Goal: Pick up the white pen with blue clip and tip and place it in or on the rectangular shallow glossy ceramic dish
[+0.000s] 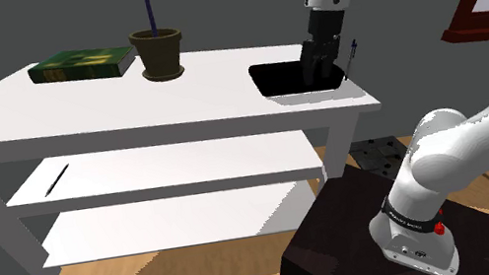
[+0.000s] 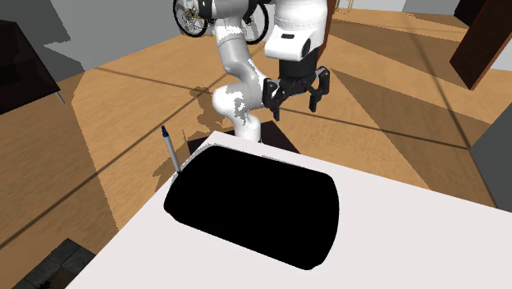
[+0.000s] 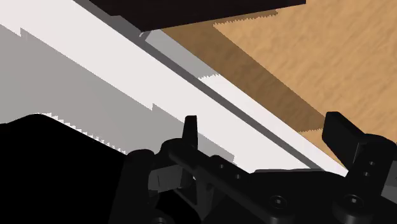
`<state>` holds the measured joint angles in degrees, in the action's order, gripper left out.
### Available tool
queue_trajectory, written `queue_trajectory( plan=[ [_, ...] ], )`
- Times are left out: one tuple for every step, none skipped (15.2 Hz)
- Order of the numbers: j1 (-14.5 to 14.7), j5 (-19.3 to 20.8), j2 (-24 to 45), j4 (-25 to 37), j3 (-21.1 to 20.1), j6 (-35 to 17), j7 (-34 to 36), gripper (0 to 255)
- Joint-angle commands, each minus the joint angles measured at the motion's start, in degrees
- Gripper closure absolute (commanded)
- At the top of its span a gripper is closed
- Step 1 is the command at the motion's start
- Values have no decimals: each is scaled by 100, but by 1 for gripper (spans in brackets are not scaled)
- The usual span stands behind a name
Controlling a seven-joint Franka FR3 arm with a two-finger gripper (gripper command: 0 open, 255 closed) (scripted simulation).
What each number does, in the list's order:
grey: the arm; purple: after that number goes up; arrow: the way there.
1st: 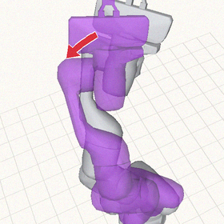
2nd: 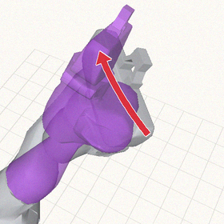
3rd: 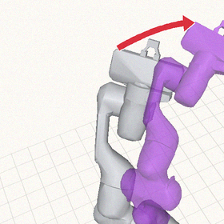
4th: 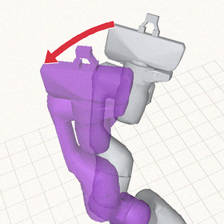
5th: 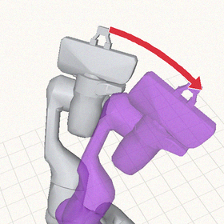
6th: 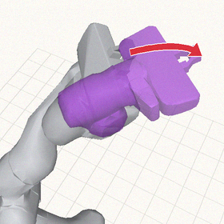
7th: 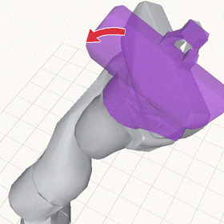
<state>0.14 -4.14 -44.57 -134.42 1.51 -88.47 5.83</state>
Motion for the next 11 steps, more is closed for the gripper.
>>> queue_trajectory(
  plan=[
    [0,0,0,0,0,0,0,0],
    [-93,84,66,67,69,-12,25,0],
    [-185,165,132,136,137,-23,50,0],
    [-276,246,198,207,204,-33,76,0],
    [-366,324,264,280,272,-42,102,0],
    [-454,401,330,355,339,-50,128,0],
    [-541,476,396,433,405,-57,155,0],
    [-627,550,462,512,472,-63,182,0],
    [-711,621,528,593,538,-69,209,0],
    [-793,692,593,676,605,-73,237,0],
    [-875,761,658,760,671,-76,265,0]
  ],
)
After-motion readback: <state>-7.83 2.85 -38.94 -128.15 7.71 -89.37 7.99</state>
